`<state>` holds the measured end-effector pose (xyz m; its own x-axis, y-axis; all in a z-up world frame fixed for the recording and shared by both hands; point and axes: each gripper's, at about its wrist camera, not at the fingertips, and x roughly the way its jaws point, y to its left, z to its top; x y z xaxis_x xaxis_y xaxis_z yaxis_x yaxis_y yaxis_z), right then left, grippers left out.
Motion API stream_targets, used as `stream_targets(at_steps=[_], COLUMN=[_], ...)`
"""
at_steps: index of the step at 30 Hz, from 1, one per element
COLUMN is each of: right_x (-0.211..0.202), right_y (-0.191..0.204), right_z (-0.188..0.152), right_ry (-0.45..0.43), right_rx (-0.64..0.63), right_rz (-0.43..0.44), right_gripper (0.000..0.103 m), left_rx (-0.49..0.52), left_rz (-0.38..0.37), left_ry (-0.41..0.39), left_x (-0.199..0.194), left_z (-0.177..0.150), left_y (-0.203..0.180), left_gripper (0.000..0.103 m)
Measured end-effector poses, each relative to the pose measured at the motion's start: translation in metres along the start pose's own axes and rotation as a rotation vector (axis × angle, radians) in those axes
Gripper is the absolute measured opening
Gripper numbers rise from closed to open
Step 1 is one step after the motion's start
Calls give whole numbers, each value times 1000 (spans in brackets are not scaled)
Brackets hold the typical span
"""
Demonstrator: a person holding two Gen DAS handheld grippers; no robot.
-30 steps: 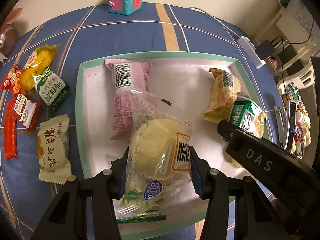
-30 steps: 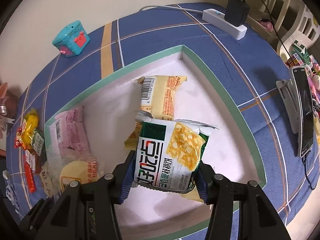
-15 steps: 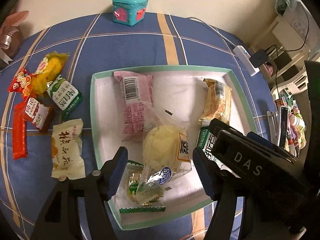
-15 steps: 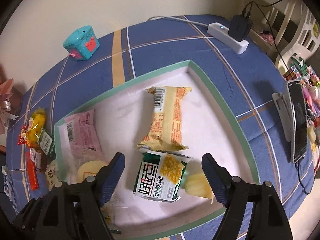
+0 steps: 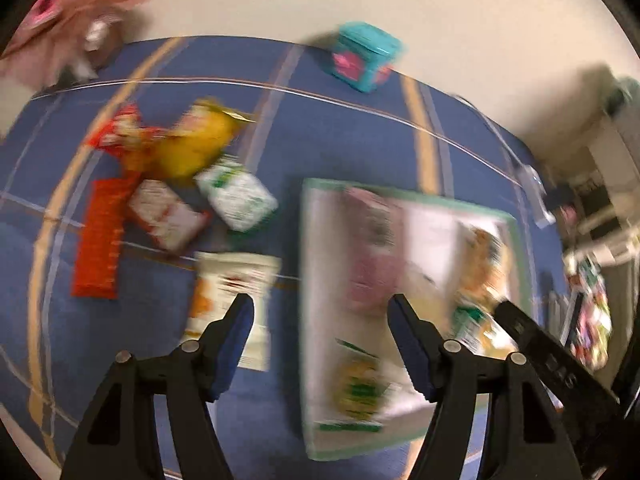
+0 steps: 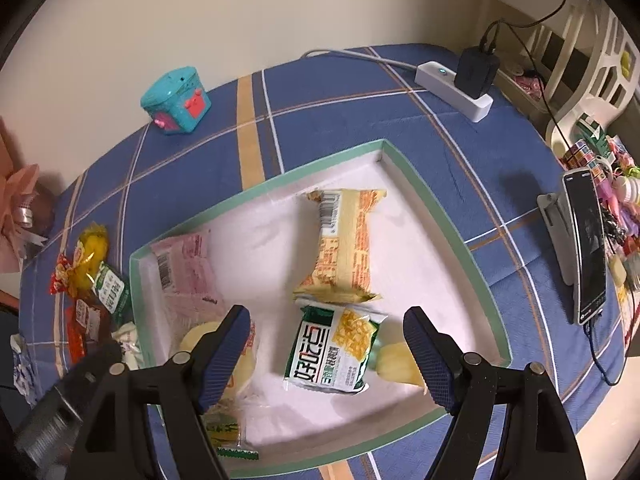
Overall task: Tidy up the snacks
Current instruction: 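Withdraw both tools from the tray back toward the snack pile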
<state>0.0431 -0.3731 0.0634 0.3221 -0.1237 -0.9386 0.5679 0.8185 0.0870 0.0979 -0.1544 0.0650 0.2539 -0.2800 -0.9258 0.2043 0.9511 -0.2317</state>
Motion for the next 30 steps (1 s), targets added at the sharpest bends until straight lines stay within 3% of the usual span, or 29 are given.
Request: stream_targets(at_steps=[2,6,9,15,16,17,23,30], right_x=[3,6,7,9,9,9,15,15], right_y=[5,20,31,47,48,49,57,67], right_z=[-2,-8,-11,-14,-15,-15,-17,-19], right_ry=[8,13,16,13,9,3,8,8], right_rx=[-12,-57,-75,-105,-108,-108,-128,-140], right_rz=[-4,-6,-2,11,15,20,-1,-4], right_gripper=[82,82,83,89,92,103,103,103], left_rx=[-27,-96,-132,-157,-160,-163,-173,-205], left_rz=[41,109,133,137,136,137,161,134], left_ry=[-17,-23,-23,-34,-38,-44,-55,-13], left_x=[-1,1,3,1,2,1,5,13], left_z=[3,6,6,6,6,5,10,13], left_y=[14,42,56,67,68,70,76,96], left_gripper=[85,86,94,96,100,103,103,103])
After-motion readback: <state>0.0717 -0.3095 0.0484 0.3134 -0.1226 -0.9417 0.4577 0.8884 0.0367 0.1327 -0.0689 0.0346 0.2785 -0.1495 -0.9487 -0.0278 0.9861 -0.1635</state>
